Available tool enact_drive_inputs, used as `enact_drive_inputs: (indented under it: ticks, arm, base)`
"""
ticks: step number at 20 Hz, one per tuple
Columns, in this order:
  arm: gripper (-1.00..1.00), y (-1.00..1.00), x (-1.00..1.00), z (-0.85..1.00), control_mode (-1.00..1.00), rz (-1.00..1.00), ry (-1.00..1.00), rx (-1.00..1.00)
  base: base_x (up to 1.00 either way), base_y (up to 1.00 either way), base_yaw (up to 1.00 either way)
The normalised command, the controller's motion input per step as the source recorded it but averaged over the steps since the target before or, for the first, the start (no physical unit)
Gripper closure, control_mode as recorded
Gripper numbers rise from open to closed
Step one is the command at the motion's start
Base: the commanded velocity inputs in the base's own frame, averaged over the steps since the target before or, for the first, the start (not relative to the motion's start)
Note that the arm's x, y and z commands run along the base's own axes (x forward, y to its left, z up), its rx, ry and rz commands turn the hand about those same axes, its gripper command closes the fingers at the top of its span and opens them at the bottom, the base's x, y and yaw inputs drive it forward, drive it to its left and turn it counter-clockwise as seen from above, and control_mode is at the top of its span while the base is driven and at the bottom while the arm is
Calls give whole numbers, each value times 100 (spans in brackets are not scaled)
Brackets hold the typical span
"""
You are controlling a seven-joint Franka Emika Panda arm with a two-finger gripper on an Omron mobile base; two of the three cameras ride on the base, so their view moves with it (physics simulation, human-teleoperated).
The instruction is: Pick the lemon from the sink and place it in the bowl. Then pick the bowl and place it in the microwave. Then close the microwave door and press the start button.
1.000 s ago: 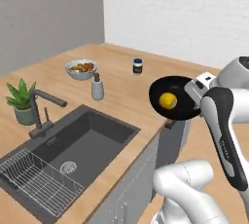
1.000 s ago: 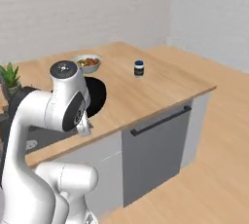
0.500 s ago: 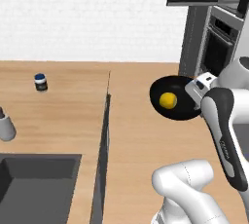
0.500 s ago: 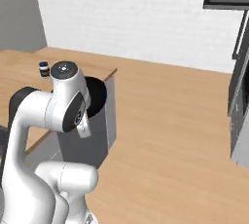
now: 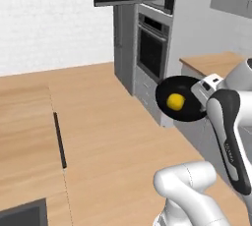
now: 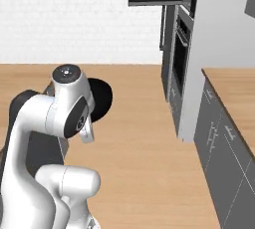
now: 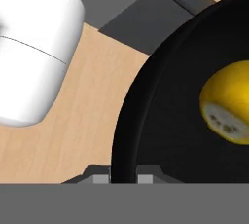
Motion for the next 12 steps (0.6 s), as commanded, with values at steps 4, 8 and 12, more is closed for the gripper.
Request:
enact_drive_inputs:
  ticks: [4, 8, 12]
  arm:
    - [100, 0, 0, 0, 100, 0, 0, 0]
    - [100, 0, 0, 0, 100, 0, 0, 0]
    - [100, 0, 0, 0, 100, 0, 0, 0]
  base:
    - [99, 0, -33]
    - [100, -16, -26]
    - [100, 1, -15]
